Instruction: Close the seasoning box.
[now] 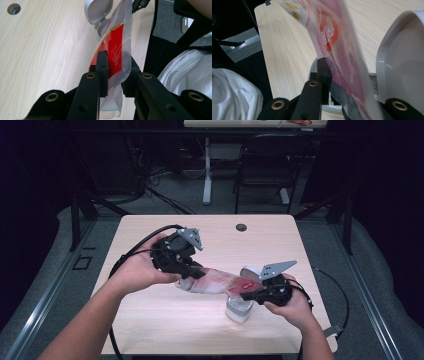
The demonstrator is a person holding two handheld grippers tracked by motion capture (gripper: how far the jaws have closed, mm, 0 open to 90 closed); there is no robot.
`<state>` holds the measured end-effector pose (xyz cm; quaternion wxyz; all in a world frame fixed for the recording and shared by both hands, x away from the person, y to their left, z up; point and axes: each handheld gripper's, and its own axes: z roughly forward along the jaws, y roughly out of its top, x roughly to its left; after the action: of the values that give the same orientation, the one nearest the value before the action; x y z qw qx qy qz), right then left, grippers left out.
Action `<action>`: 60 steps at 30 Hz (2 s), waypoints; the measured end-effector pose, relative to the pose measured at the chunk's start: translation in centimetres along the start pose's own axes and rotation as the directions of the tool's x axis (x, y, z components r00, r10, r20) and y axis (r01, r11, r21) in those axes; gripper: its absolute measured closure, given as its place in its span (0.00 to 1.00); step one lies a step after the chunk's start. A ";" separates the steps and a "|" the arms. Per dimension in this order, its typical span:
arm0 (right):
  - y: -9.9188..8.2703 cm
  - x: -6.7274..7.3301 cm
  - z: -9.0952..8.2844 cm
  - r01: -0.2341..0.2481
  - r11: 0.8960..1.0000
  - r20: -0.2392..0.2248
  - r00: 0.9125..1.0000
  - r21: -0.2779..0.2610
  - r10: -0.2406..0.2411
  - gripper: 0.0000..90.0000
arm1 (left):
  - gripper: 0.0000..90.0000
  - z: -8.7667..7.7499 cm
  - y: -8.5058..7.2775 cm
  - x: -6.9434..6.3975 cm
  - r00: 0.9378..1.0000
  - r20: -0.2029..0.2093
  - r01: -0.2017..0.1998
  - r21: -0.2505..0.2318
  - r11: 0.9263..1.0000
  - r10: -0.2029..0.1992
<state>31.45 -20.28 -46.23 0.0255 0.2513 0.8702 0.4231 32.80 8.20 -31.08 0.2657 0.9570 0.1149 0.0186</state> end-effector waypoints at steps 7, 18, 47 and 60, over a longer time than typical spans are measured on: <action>0.0 0.0 0.0 -0.001 1.000 -0.002 1.000 0.004 0.001 0.97 | 0.88 0.0 0.1 0.0 1.000 0.000 -0.006 0.001 1.000 0.006; -0.1 -0.1 0.1 -0.005 1.000 -0.005 1.000 0.010 0.005 0.97 | 0.88 0.1 0.3 0.0 1.000 0.000 -0.005 0.002 1.000 0.005; -0.3 -0.3 0.3 -0.014 1.000 -0.004 1.000 0.013 0.014 0.97 | 0.87 0.4 0.5 0.1 1.000 0.005 -0.002 -0.009 1.000 0.002; -0.3 -0.3 0.3 -0.015 1.000 -0.010 1.000 0.016 0.015 0.97 | 0.87 0.4 0.6 0.2 1.000 0.007 -0.001 -0.012 1.000 0.001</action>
<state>31.66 -20.36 -46.72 0.0158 0.2561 0.8717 0.4175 33.10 7.59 -31.10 0.2717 0.9555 0.1135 0.0161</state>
